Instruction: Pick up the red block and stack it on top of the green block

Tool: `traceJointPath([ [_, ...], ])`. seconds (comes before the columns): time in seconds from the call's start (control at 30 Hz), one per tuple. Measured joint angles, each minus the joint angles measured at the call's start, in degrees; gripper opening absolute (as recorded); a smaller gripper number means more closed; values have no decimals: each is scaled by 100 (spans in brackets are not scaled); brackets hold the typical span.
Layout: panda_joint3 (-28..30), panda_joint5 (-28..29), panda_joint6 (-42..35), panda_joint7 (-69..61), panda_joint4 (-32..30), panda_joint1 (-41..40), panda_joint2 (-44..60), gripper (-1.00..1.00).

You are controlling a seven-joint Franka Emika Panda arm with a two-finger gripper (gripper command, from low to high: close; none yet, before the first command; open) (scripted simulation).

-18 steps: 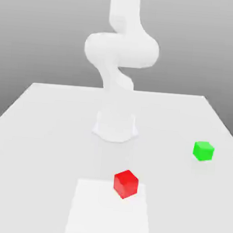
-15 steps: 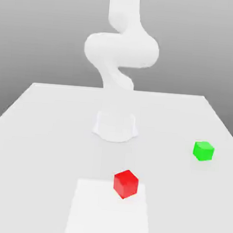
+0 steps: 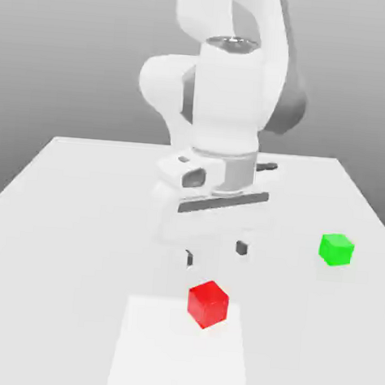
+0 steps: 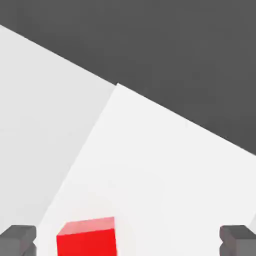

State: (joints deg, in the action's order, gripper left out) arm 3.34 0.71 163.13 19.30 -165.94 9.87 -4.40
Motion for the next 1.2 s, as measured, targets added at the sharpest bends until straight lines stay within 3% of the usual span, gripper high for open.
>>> traceJointPath([
  [0.2,-216,-276,1169,-290,75,-114,1401,0],
  [0.23,-242,-291,1261,-302,90,-137,1508,-100],
  [0.47,-247,-265,1235,-280,86,-149,1485,-100],
  [0.73,-211,-65,-44,-103,-118,-112,-6,-100],
  [1.2,-1372,-999,-846,893,3,1360,-963,-100],
])
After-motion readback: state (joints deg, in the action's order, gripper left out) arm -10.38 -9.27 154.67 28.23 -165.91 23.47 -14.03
